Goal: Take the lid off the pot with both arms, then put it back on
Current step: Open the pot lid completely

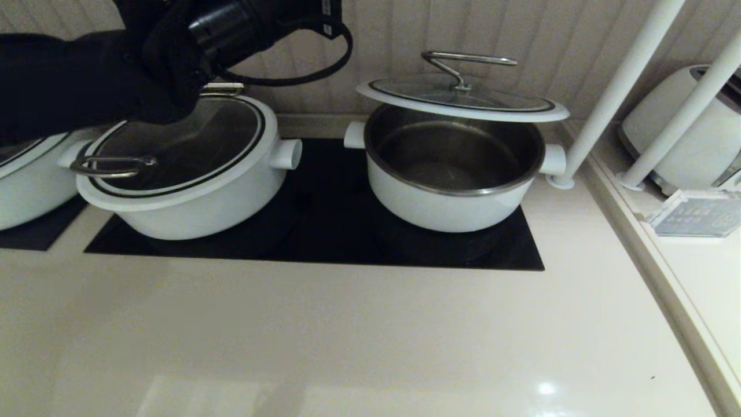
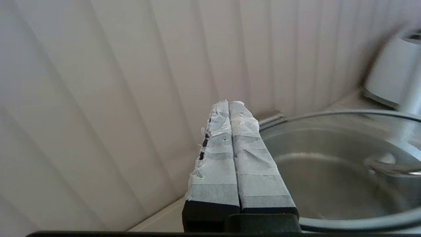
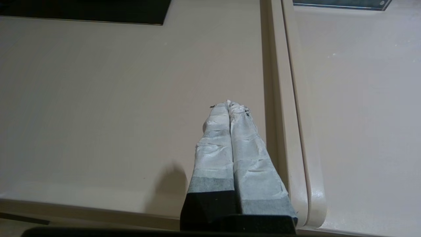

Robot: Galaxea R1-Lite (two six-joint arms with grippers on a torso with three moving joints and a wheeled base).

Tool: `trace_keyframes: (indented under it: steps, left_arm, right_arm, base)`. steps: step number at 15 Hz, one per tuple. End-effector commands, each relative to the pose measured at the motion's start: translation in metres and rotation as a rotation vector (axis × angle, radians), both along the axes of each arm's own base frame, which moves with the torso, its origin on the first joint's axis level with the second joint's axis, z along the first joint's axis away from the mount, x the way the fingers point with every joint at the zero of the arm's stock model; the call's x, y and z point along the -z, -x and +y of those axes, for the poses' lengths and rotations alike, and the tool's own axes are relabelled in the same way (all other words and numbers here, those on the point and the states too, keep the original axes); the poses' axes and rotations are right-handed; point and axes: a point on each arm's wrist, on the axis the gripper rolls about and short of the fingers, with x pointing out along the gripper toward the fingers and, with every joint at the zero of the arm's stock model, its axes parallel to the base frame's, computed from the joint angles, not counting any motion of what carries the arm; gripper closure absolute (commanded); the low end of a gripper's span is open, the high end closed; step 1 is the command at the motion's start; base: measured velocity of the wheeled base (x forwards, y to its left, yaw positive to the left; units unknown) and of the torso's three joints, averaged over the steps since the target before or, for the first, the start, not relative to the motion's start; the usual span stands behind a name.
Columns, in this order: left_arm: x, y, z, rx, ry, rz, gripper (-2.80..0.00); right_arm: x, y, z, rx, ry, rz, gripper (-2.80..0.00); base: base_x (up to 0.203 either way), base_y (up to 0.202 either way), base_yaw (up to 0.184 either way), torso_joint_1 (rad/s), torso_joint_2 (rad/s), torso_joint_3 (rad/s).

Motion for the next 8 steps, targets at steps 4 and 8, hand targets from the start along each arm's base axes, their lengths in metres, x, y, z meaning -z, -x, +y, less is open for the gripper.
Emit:
trace_keyframes:
  steps: [4, 8]
  left_arm:
    - [-0.007, 0.029, 0.013, 0.122, -0.119, 0.144, 0.0]
    - [0.017, 0.051, 0.02, 0.205, -0.211, 0.313, 0.0]
  right_arm:
    - [0.0, 0.0, 0.0, -0.001, 0.0, 0.001, 0.0]
    - [0.0, 0.0, 0.0, -0.001, 0.0, 0.001, 0.0]
  base:
    - [0.0, 0.0, 0.0, 0.0, 0.0, 0.0]
    - [0.0, 0.0, 0.0, 0.0, 0.0, 0.0]
